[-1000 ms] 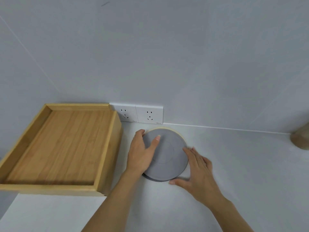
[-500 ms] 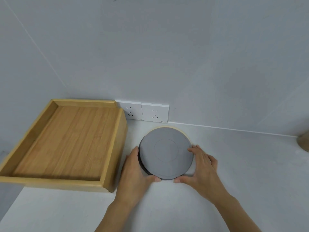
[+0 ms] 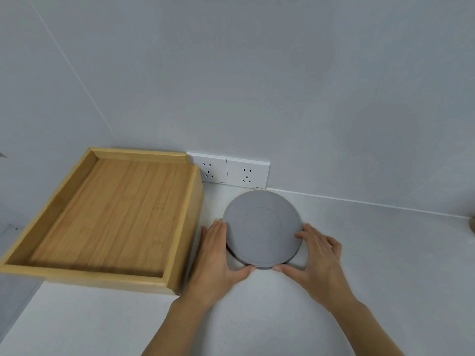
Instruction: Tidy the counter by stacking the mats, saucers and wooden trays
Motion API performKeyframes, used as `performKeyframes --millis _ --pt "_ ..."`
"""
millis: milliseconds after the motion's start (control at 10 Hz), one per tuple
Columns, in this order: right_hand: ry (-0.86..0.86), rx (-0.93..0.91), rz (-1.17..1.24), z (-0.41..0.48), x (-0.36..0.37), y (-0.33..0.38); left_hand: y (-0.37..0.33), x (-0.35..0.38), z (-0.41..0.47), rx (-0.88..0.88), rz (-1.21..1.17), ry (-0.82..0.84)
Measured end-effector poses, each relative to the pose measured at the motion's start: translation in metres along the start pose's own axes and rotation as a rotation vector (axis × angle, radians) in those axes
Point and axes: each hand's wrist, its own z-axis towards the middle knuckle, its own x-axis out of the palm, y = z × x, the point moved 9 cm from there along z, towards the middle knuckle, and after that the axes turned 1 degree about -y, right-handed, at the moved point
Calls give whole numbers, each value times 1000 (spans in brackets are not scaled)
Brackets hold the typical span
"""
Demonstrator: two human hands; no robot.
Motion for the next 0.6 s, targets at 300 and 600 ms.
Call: performKeyframes --millis 300,600 --pt "81 31 -56 -5 4 1 -9 4 -8 30 256 -10" --pt "-11 -39 -84 -15 -42 32 -65 -37 -33 134 292 -139"
